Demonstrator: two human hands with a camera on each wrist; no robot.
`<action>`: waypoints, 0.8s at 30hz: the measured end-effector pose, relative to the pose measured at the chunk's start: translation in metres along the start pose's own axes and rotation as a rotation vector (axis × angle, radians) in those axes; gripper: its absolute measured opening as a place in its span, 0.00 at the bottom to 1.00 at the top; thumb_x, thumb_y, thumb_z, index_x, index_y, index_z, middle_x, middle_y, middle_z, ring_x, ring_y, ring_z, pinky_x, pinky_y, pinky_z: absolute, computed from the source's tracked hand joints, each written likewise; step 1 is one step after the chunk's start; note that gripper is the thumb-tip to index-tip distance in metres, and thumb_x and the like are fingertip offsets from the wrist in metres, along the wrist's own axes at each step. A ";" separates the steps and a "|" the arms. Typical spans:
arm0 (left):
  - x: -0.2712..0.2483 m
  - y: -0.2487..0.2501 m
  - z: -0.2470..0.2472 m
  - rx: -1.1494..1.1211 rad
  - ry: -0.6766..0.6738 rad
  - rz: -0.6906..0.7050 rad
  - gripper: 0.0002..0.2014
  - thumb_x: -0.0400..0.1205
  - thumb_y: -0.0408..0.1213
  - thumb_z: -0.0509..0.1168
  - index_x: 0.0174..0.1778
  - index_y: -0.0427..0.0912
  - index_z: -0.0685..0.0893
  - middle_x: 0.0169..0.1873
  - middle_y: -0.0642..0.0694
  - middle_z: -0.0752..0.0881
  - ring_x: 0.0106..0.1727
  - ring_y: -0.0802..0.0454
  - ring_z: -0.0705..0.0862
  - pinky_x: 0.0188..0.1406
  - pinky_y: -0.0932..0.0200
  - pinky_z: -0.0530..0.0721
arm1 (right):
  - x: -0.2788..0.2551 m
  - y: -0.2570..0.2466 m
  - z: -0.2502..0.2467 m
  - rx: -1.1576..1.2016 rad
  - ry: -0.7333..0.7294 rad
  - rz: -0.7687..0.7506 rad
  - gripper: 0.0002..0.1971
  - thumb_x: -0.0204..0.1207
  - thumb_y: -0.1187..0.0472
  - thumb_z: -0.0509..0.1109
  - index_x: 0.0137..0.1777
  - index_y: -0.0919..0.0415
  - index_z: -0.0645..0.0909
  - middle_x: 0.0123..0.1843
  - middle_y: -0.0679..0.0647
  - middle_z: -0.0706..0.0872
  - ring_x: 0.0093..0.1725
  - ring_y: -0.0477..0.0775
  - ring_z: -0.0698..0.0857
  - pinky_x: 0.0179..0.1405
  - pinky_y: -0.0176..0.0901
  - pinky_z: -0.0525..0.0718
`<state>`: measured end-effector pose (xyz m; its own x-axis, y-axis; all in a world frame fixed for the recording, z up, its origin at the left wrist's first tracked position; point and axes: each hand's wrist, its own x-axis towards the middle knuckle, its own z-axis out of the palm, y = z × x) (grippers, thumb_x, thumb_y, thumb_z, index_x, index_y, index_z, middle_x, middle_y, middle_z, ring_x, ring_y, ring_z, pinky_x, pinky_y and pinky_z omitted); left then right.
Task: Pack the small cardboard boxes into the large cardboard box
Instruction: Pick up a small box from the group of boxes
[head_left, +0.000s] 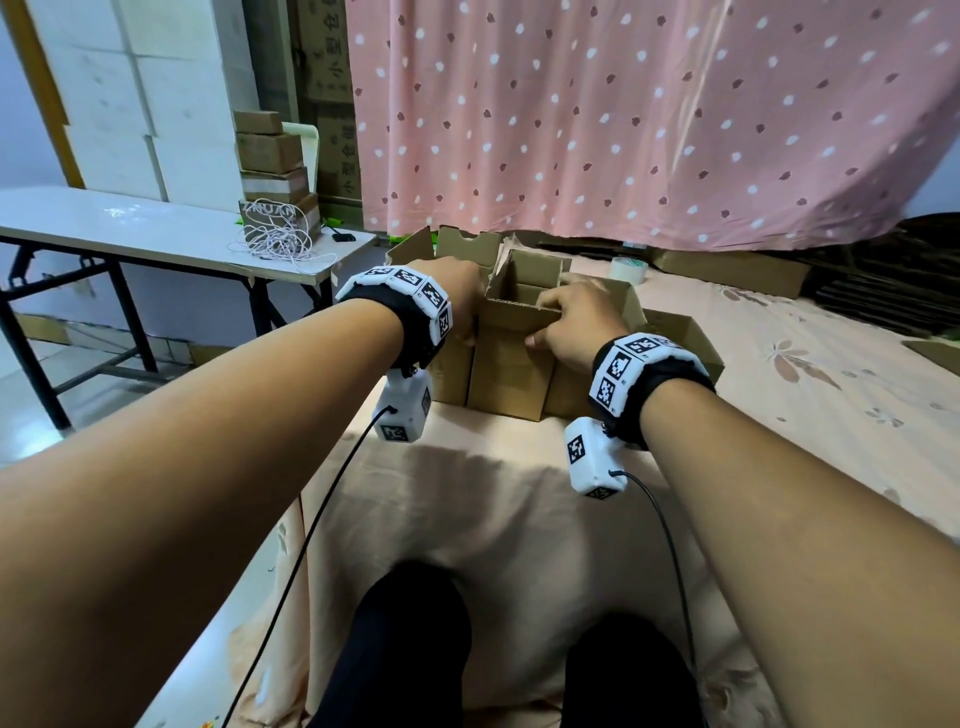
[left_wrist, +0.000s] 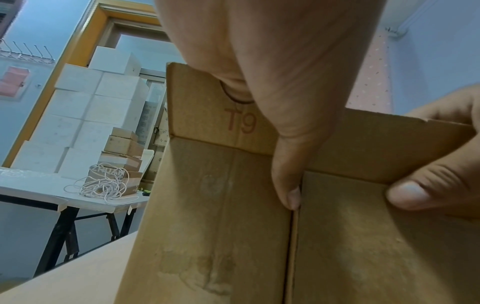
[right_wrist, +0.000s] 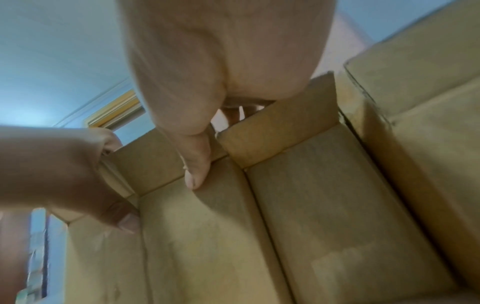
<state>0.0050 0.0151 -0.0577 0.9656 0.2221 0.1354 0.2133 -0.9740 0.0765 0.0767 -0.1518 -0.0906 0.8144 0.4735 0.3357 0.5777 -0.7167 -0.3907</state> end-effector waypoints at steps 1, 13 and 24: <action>0.001 0.000 0.000 0.002 0.007 -0.002 0.17 0.70 0.45 0.82 0.48 0.39 0.90 0.44 0.40 0.90 0.43 0.40 0.87 0.41 0.54 0.84 | 0.002 -0.001 -0.002 0.008 0.031 -0.018 0.09 0.67 0.60 0.85 0.46 0.53 0.90 0.85 0.57 0.69 0.85 0.62 0.63 0.82 0.50 0.64; 0.008 -0.012 -0.006 0.094 -0.006 0.029 0.13 0.73 0.44 0.79 0.49 0.42 0.93 0.42 0.44 0.89 0.39 0.44 0.84 0.39 0.56 0.83 | 0.029 -0.001 -0.044 0.311 0.408 -0.107 0.07 0.66 0.71 0.83 0.40 0.64 0.88 0.72 0.60 0.81 0.70 0.54 0.79 0.58 0.24 0.65; 0.016 -0.023 -0.009 -0.169 -0.009 0.098 0.64 0.41 0.86 0.68 0.70 0.50 0.71 0.63 0.48 0.85 0.64 0.43 0.84 0.66 0.42 0.82 | 0.056 -0.014 -0.052 0.388 0.690 -0.121 0.09 0.64 0.65 0.82 0.39 0.56 0.86 0.63 0.61 0.87 0.61 0.57 0.83 0.60 0.37 0.75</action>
<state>0.0140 0.0413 -0.0488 0.9819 0.1251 0.1419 0.0906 -0.9694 0.2280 0.1108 -0.1417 -0.0220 0.6000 0.0225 0.7997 0.7416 -0.3907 -0.5454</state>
